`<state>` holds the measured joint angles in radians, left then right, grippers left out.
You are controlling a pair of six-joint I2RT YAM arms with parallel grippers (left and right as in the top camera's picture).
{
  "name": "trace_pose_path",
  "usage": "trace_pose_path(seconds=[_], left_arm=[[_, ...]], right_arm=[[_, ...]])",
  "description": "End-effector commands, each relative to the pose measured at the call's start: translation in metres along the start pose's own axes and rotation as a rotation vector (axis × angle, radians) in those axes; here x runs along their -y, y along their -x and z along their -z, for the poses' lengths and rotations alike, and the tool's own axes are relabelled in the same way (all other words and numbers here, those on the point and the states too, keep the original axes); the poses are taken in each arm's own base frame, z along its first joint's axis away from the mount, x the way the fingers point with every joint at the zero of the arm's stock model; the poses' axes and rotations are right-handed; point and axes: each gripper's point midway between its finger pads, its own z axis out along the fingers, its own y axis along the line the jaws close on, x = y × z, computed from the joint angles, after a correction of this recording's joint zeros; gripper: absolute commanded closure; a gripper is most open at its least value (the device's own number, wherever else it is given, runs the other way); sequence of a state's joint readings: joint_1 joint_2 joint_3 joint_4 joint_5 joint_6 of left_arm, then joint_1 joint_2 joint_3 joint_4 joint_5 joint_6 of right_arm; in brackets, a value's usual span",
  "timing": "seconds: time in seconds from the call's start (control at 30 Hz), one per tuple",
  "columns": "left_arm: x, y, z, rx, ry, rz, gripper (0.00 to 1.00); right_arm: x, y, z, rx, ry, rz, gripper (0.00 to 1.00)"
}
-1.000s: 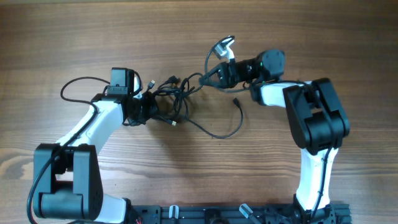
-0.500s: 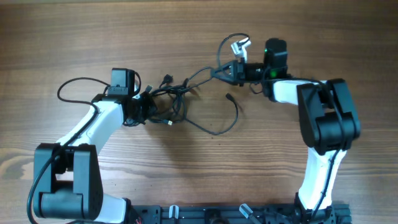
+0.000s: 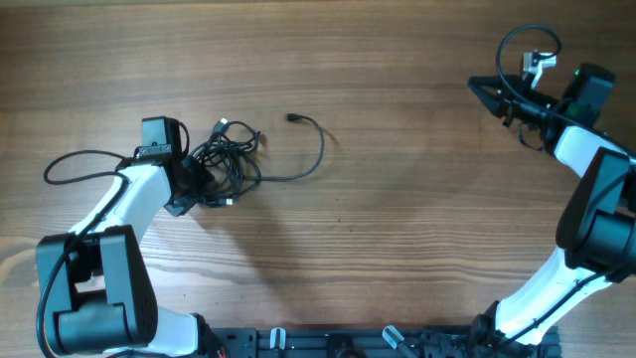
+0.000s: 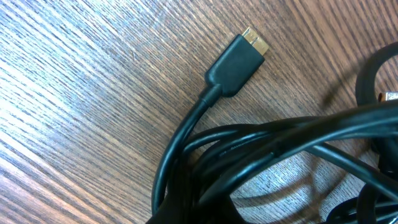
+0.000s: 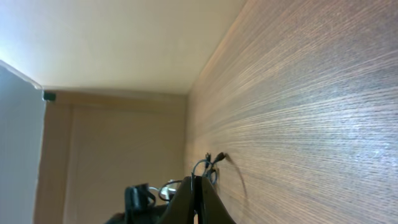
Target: Untangle cables
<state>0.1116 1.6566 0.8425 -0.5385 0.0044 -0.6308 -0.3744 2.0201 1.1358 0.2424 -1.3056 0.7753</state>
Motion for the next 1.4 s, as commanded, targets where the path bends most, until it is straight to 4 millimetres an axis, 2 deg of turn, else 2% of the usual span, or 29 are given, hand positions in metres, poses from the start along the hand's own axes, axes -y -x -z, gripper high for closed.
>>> trace_pose_path(seconds=[0.0,0.1,0.17,0.27,0.4,0.5,0.57,0.7,0.77,0.87,1.0,1.17,1.23,1.3,1.33,1.37], left_arm=[[-0.011,0.0,-0.008,0.01,0.035,-0.031,0.96],[-0.002,-0.002,-0.008,0.012,0.013,-0.061,0.96],[0.002,-0.004,-0.008,0.012,0.004,-0.075,0.96],[0.019,-0.013,-0.008,-0.014,-0.065,-0.169,0.96],[0.038,-0.026,-0.004,-0.067,-0.164,-0.261,0.86],[0.045,-0.019,0.02,-0.063,-0.195,-0.286,0.76],[0.051,-0.01,0.046,-0.026,-0.221,-0.292,0.61],[0.058,-0.004,0.091,0.052,-0.274,-0.314,0.32],[0.06,-0.007,0.109,0.091,-0.301,-0.361,0.25],[0.067,-0.012,0.125,0.126,-0.334,-0.391,0.29],[0.085,-0.021,0.123,0.147,-0.358,-0.525,0.32],[0.089,-0.017,0.095,0.173,-0.237,-0.568,0.34],[0.098,-0.019,0.083,0.165,-0.24,-0.585,0.34],[0.107,-0.02,0.074,0.169,-0.244,-0.603,0.44],[0.109,-0.019,0.071,0.176,-0.24,-0.607,0.55],[0.11,-0.018,0.069,0.184,-0.234,-0.609,0.73]], right_arm=[[-0.016,-0.012,0.002,-0.059,0.065,0.112,0.95],[-0.018,-0.023,-0.009,-0.094,0.064,0.109,0.94],[-0.015,-0.036,-0.023,-0.13,0.049,0.114,0.74],[0.0,-0.056,-0.049,-0.168,-0.039,0.156,0.51],[0.008,-0.08,-0.074,-0.228,-0.102,0.204,0.49],[0.005,-0.093,-0.087,-0.267,-0.097,0.228,0.49],[0.004,-0.097,-0.09,-0.279,-0.097,0.224,0.48],[0.009,-0.107,-0.088,-0.307,-0.113,0.195,0.48],[0.014,-0.117,-0.089,-0.333,-0.136,0.198,0.47],[0.024,-0.134,-0.096,-0.376,-0.201,0.215,0.46],[0.026,-0.155,-0.113,-0.429,-0.238,0.243,0.41],[0.023,-0.18,-0.13,-0.489,-0.253,0.272,0.37],[0.021,-0.19,-0.136,-0.515,-0.246,0.282,0.36],[0.018,-0.202,-0.142,-0.546,-0.238,0.293,0.31],[0.016,-0.208,-0.145,-0.559,-0.234,0.3,0.29],[0.014,-0.216,-0.15,-0.578,-0.231,0.311,0.26]])
